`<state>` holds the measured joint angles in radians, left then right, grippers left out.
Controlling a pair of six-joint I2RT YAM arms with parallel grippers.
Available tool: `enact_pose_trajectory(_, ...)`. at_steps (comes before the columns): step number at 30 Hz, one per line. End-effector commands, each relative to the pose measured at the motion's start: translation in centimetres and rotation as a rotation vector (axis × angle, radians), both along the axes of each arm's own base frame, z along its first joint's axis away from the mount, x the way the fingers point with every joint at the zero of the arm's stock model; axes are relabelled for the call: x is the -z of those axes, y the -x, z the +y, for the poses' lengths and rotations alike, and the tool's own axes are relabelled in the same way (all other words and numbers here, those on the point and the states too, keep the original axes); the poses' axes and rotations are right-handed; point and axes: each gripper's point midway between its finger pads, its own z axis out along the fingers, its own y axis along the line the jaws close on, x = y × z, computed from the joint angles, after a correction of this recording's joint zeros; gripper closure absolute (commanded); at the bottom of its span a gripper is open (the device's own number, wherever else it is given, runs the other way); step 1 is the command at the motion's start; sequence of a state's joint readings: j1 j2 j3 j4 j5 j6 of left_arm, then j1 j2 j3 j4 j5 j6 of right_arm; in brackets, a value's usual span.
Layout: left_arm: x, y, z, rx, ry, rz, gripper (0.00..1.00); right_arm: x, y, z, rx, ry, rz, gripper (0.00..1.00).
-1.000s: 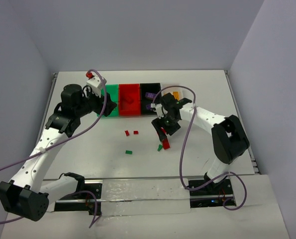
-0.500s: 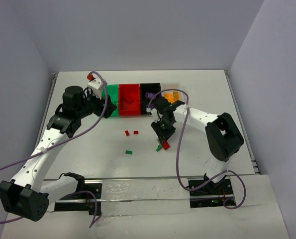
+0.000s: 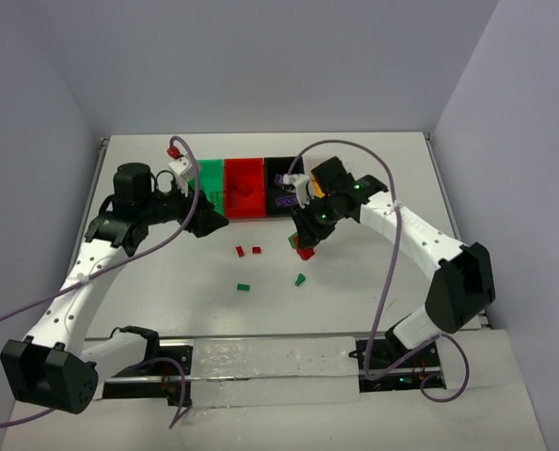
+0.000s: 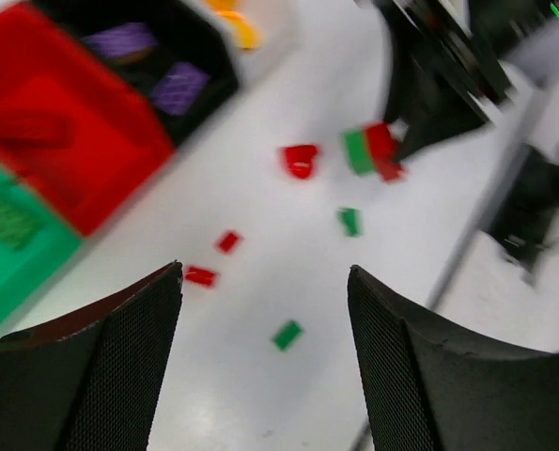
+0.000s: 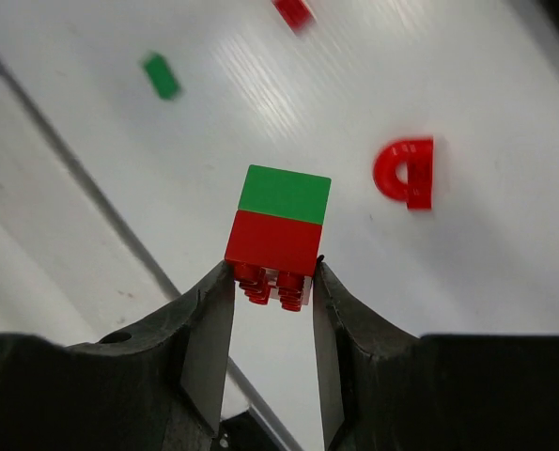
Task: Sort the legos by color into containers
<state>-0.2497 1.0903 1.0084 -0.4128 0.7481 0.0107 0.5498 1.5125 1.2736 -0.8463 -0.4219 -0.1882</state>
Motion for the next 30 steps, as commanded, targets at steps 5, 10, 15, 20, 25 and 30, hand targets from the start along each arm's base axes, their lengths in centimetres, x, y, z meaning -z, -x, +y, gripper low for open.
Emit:
enact_pose_trajectory(5, -5.0, 5.2, -3.5, 0.374, 0.278, 0.047, 0.21, -12.3, 1.9, 6.1, -0.259, -0.450, -0.111, 1.00)
enact_pose_trajectory(10, -5.6, 5.2, -4.0, 0.392, 0.315, 0.039, 0.19, -15.0, 3.5, 7.7, -0.338, -0.548, -0.103, 1.00)
enact_pose_trajectory(15, -4.7, 6.5, -5.0, 0.459, 0.309, 0.071, 0.19, -15.9, 4.1, 8.7, -0.371, -0.567, -0.095, 1.00)
enact_pose_trajectory(20, -4.3, 7.5, -6.1, 0.503, 0.303, 0.081, 0.19, -16.2, 4.6, 9.3, -0.397, -0.579, -0.082, 1.00)
enact_pose_trajectory(25, -4.3, 6.8, -6.4, 0.477, 0.308, 0.084, 0.20, -16.5, 5.7, 9.9, -0.437, -0.586, -0.071, 1.00)
enact_pose_trajectory(30, -4.2, 6.4, -6.7, 0.459, 0.309, 0.088, 0.21, -17.0, 6.2, 10.1, -0.457, -0.598, -0.074, 1.00)
